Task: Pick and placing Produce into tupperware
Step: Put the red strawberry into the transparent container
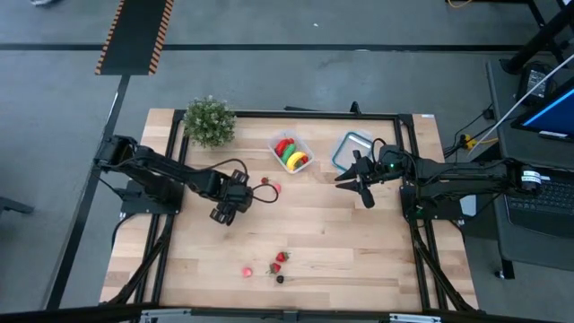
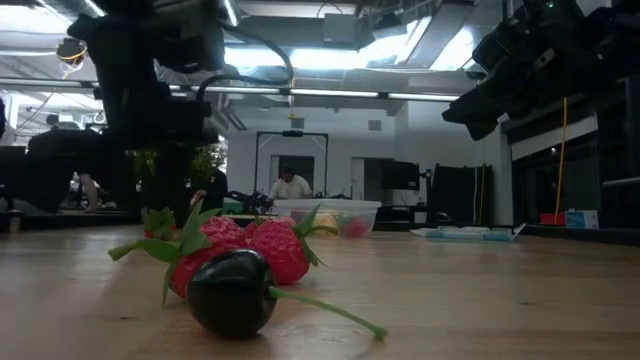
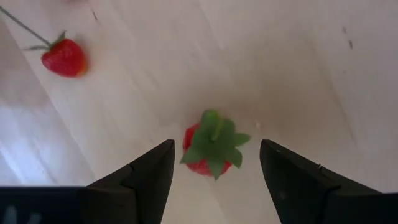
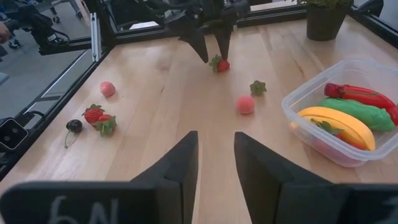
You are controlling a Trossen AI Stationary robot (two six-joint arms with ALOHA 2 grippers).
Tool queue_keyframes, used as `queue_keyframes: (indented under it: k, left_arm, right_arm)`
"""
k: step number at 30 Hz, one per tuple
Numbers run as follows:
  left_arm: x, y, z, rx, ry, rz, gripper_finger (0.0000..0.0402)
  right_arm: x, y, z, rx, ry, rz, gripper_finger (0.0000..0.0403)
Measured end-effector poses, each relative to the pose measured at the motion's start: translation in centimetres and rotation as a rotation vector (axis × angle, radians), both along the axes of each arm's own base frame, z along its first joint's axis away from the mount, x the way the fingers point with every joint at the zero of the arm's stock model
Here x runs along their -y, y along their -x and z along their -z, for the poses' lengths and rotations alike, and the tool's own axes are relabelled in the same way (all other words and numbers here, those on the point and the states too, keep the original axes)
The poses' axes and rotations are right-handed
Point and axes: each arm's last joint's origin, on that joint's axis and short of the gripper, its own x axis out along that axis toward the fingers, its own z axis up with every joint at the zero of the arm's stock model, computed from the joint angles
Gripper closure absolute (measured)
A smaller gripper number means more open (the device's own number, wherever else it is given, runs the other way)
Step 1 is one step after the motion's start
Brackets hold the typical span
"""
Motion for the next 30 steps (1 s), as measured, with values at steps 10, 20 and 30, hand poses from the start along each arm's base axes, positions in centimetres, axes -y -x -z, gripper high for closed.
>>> queue_keyframes:
  k: [10, 20, 30]
  left_arm:
    - [-0.1, -0.6, 1.9, -0.082, 0.003, -0.006, 0.0171]
    - [-0.1, -0.6, 1.9, -0.080, 0.006, -0.020, 0.0178]
    - [-0.1, -0.4, 2.0, -0.072, 0.036, -0.114, 0.0252]
  right_arm:
    - [0.0, 0.0, 0.1, -0.005, -0.002, 0.001, 0.0297]
    - [0.0, 0.0, 0.0, -0.005, -0.001, 0.000, 0.0297]
    - [0.0, 0.0, 0.0, -0.004, -0.001, 0.000, 0.0297]
